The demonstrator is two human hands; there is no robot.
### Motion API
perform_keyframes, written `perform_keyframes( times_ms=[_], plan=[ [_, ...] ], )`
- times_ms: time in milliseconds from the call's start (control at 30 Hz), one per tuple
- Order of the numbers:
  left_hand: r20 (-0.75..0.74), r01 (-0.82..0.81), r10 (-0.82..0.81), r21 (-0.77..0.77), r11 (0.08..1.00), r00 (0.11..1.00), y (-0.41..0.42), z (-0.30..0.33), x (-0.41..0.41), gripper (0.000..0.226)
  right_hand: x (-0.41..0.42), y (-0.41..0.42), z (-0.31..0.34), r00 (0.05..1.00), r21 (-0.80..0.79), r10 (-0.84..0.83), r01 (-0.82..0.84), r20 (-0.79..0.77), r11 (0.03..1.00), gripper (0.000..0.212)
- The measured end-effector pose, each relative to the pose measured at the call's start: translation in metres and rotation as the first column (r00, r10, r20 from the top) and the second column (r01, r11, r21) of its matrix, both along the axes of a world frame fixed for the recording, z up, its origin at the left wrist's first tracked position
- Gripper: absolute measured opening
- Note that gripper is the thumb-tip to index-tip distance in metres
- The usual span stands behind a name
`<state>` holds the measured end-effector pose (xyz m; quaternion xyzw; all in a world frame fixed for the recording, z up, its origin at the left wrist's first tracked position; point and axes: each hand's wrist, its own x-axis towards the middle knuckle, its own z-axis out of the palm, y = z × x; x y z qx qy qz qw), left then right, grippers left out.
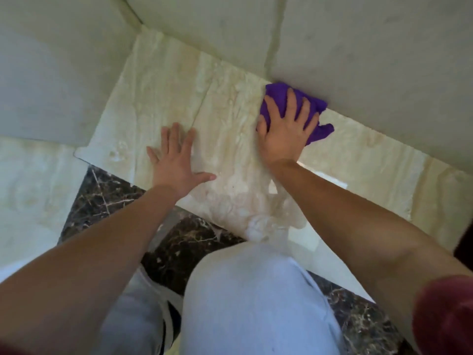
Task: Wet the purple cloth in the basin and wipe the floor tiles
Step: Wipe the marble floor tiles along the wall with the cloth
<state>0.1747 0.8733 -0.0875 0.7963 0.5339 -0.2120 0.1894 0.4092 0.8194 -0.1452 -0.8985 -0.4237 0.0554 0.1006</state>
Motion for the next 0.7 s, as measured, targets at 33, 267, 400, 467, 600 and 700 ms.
perform_keyframes(
  times_ms=[33,267,400,467,600,700],
  plan=[
    [-0.012,-0.015,0.015,-0.011,1.000,1.000,0.009,0.000,-0.013,0.121,-0.010,0.011,0.000,1.000,-0.002,-0.006,0.006,-0.002,1.000,0.044],
    [0.010,-0.107,0.109,-0.114,0.988,0.994,0.047,-0.009,-0.057,0.127,-0.070,0.099,-0.011,0.999,0.027,0.034,-0.034,-0.001,0.999,0.044],
    [0.030,-0.095,0.099,-0.094,0.991,0.995,0.044,-0.015,-0.058,0.127,-0.097,0.140,-0.010,0.972,0.025,0.236,-0.236,0.002,0.972,0.045],
    [0.019,-0.092,0.094,-0.064,0.994,0.995,0.044,-0.016,-0.066,0.125,-0.111,0.167,-0.009,0.957,0.035,0.289,-0.289,-0.015,0.957,0.047],
    [0.033,-0.196,0.198,-0.070,0.978,0.980,0.036,-0.020,-0.110,0.121,-0.146,0.221,-0.006,0.917,0.000,0.400,-0.400,-0.005,0.917,0.050],
    [0.048,-0.202,0.209,-0.108,0.973,0.977,0.035,-0.021,-0.121,0.124,-0.168,0.254,-0.004,0.904,-0.018,0.428,-0.428,-0.009,0.904,0.050]
  ],
)
